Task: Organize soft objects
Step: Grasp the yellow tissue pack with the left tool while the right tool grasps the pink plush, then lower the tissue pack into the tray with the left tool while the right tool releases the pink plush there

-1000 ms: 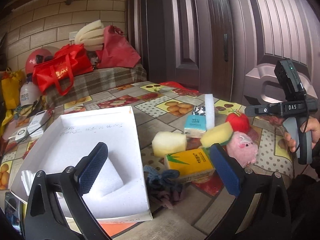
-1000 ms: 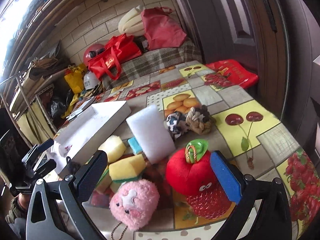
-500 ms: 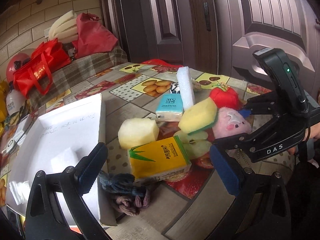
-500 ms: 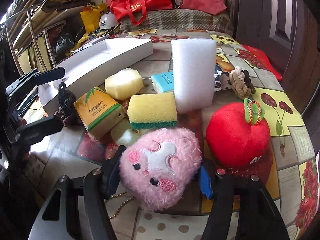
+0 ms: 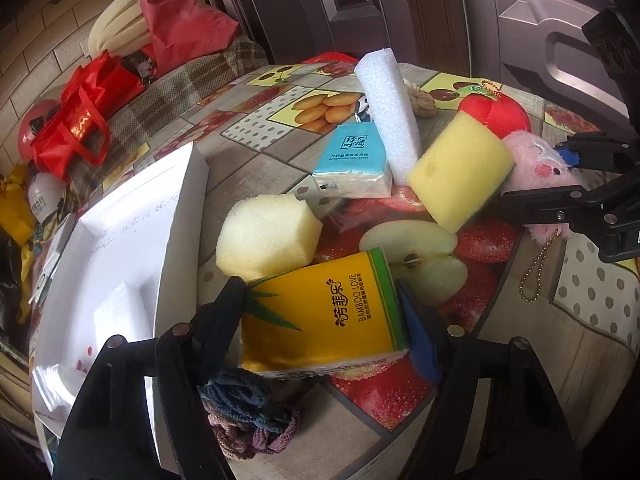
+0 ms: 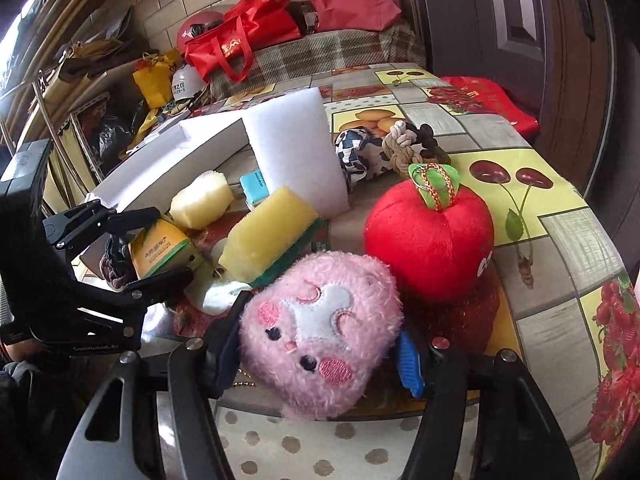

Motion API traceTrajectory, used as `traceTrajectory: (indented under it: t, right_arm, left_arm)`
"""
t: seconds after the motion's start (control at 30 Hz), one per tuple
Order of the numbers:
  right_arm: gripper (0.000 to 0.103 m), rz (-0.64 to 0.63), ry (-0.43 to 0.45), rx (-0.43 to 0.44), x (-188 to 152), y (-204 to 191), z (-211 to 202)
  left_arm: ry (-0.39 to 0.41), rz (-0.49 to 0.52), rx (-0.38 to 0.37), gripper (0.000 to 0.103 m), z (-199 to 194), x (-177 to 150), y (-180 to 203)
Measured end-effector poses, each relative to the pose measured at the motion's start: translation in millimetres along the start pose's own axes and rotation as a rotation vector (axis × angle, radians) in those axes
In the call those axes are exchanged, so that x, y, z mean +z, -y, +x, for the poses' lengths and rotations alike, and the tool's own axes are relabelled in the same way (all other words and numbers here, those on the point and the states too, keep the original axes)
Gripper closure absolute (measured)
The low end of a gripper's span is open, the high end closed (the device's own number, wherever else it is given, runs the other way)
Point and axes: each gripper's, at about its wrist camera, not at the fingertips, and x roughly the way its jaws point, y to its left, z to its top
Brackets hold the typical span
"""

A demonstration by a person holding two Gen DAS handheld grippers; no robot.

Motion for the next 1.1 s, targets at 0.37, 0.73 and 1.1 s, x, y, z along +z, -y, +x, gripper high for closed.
traceTrajectory:
  t: [0.37, 0.73, 1.1]
  right_arm:
    - [0.039, 0.128, 0.327, -0.024, 9, 15, -54]
    - [0.039, 0.044, 0.484, -0.044, 16, -17, -57]
    - [0.039, -0.066, 0.566, -0.08, 14, -48, -63]
  left_arm:
    - [0.338, -0.15, -0.065, 0.034, -55, -3, -25]
    - [0.44, -0.283, 0.031, 0.034, -78, -24, -67]
    - [0.451, -0.347, 0.096, 0.033, -85, -42, -88]
